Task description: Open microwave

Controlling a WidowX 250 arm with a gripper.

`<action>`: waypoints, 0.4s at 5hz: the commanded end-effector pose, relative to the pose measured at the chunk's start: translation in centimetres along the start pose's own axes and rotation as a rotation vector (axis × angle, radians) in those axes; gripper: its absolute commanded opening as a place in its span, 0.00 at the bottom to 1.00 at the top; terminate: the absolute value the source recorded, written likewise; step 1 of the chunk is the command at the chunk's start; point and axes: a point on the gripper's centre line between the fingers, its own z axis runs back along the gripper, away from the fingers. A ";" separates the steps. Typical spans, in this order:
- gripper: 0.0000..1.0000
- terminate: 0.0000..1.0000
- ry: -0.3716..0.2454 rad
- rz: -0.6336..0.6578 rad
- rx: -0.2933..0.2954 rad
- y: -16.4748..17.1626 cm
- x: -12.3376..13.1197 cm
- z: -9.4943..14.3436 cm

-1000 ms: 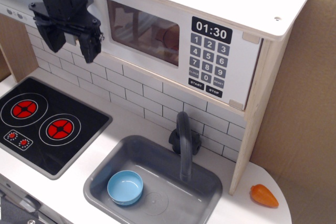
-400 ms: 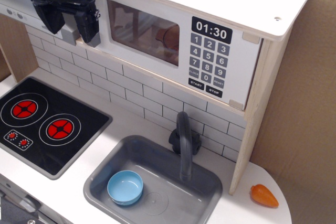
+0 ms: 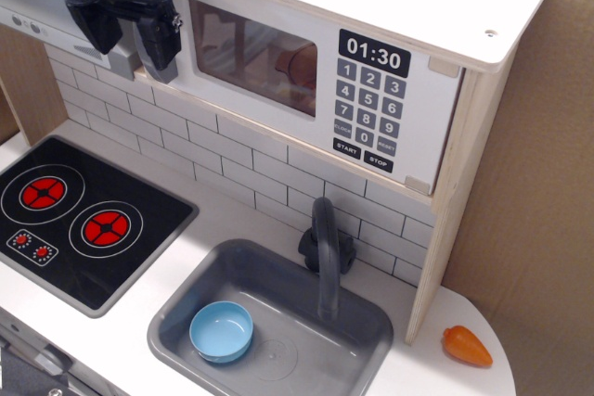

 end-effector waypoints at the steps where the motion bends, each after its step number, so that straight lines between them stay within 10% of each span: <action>1: 1.00 0.00 -0.058 -0.032 -0.002 0.3 1.7 1.1; 2: 0.00 0.00 -0.065 -0.048 -0.014 0.3 1.7 0.9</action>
